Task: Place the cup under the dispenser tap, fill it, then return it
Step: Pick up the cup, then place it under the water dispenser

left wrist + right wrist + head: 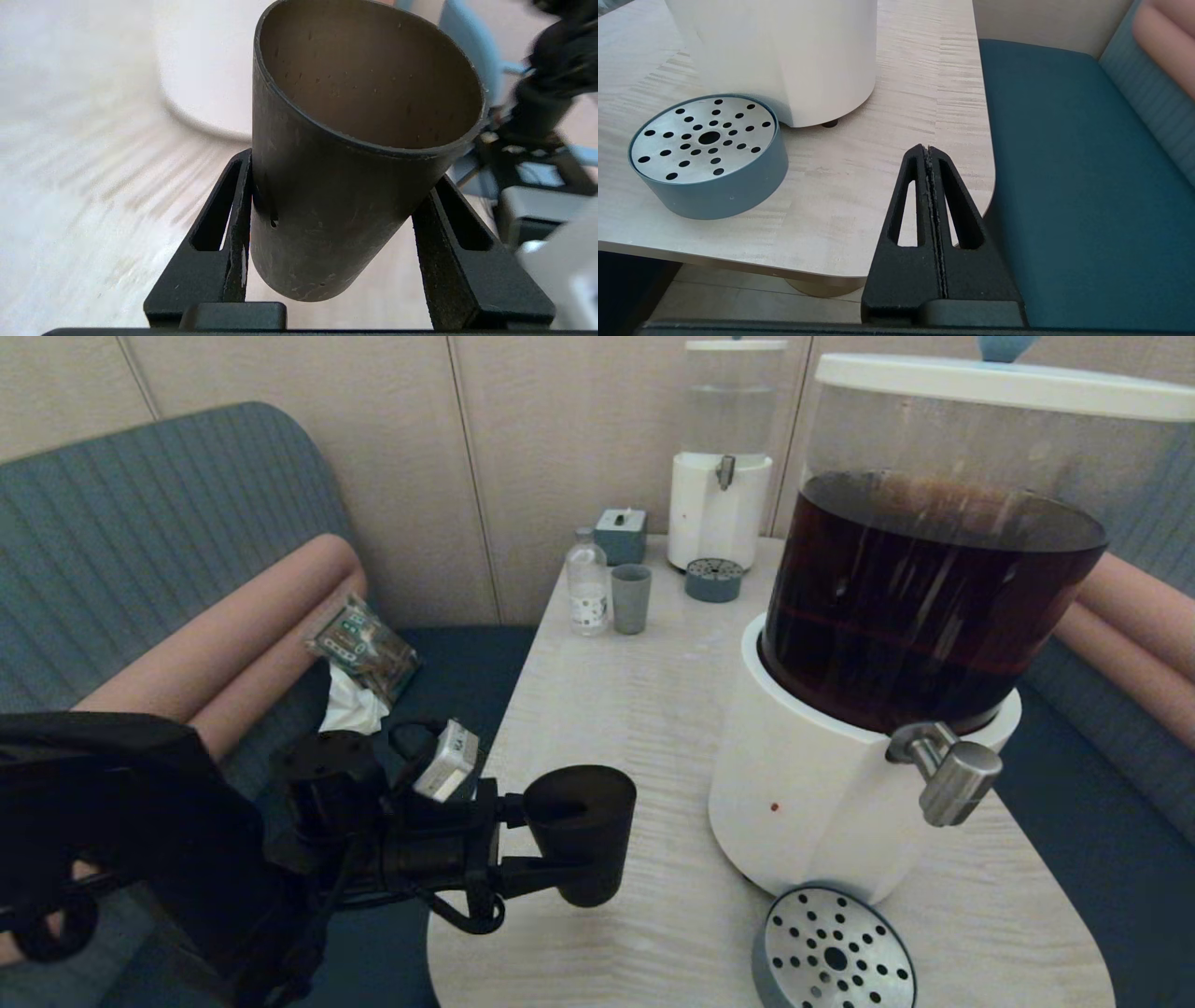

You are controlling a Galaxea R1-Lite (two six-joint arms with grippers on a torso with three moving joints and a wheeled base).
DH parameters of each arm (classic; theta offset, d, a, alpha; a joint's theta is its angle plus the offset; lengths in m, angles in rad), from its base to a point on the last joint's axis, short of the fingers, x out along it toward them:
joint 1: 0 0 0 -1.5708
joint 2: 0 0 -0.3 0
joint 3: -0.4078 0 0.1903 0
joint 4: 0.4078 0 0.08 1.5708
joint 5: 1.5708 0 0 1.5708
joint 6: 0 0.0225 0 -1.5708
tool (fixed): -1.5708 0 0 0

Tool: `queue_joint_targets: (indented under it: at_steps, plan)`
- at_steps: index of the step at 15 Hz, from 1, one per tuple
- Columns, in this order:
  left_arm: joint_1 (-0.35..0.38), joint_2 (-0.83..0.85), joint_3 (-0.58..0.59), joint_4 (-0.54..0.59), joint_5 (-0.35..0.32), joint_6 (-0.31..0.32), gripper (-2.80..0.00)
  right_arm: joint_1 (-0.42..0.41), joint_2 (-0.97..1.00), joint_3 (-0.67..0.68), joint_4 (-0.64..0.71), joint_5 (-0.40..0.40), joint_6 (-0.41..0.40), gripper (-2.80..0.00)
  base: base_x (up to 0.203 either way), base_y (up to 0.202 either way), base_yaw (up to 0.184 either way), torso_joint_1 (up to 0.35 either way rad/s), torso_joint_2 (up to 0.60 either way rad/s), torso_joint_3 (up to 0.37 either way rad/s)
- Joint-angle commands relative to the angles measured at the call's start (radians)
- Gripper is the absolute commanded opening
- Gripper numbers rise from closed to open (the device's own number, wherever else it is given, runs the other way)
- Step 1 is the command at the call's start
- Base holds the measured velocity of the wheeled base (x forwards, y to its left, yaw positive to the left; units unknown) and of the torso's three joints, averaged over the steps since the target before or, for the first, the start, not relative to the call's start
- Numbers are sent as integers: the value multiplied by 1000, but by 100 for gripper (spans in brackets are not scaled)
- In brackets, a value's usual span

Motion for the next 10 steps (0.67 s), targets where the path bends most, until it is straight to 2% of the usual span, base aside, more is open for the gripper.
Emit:
queue_joint_targets:
  at_steps: [1, 3, 5, 10]
  plan:
    - [-4, -144, 48, -9, -8, -8, -280, 0, 0, 9, -1, 1, -1, -280, 0, 0, 0, 0, 0, 0]
    - [-71, -210, 75, -9, -1, -40, -280, 0, 0, 9, -1, 1, -1, -280, 0, 0, 0, 0, 0, 0]
    - [-146, -202, 58, -9, 10, -54, -280, 0, 0, 9, -1, 1, -1, -280, 0, 0, 0, 0, 0, 0]
    - [-320, -80, -88, -9, 121, -66, -280, 0, 0, 9, -1, 1, -1, -280, 0, 0, 0, 0, 0, 0]
